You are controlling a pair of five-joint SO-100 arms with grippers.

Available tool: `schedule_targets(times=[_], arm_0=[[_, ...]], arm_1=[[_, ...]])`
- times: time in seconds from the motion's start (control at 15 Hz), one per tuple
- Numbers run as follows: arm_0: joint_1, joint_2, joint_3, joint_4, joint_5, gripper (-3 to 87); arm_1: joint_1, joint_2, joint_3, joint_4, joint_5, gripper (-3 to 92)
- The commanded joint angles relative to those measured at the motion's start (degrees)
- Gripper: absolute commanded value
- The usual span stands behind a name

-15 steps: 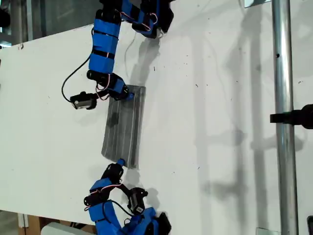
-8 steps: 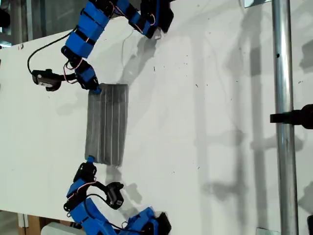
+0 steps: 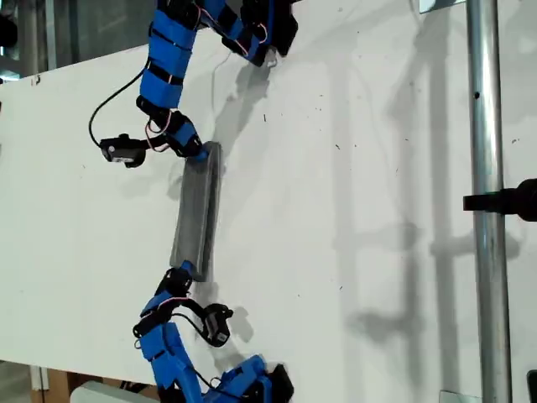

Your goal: Grasp corners of a towel and fold twice.

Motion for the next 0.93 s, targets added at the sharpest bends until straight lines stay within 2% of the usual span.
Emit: schedule_targets(times=[0.0,0.2,0.4,0.6,0.67,0.73,0.8,0.87], arm_0=[[-0.18,0.00,-1.32,-0.97,-1.49,-1.3],[-2.02,-7.21,-7.03,5.10,-1.58,-1.3],[-3.34,-15.64,-7.65,2.37,-3.16,-1.2],[-7.12,-18.11,-11.43,5.36,-6.50,1.7],[-8.17,-17.49,-11.87,8.00,-7.82,10.5],[-8.61,-13.89,-9.67,10.37,-11.43,14.8],[-8.79,-7.56,-5.36,10.20,-13.54,18.7],[-8.61,-0.35,-2.02,10.55,-14.50,22.9]], arm_1=[[0.18,-0.09,-0.53,-1.76,0.62,-0.2],[1.23,-3.43,-3.69,0.26,0.26,-0.2],[1.93,-12.83,-5.19,-3.69,0.53,-0.2],[5.36,-19.16,-10.11,-2.90,0.62,1.2],[6.68,-18.81,-10.20,-1.14,1.23,21.8],[7.56,-16.35,-9.32,0.62,1.67,30.2],[7.82,-12.57,-8.17,1.93,1.23,42.9],[8.09,-8.35,-7.65,4.39,1.23,43.6]])
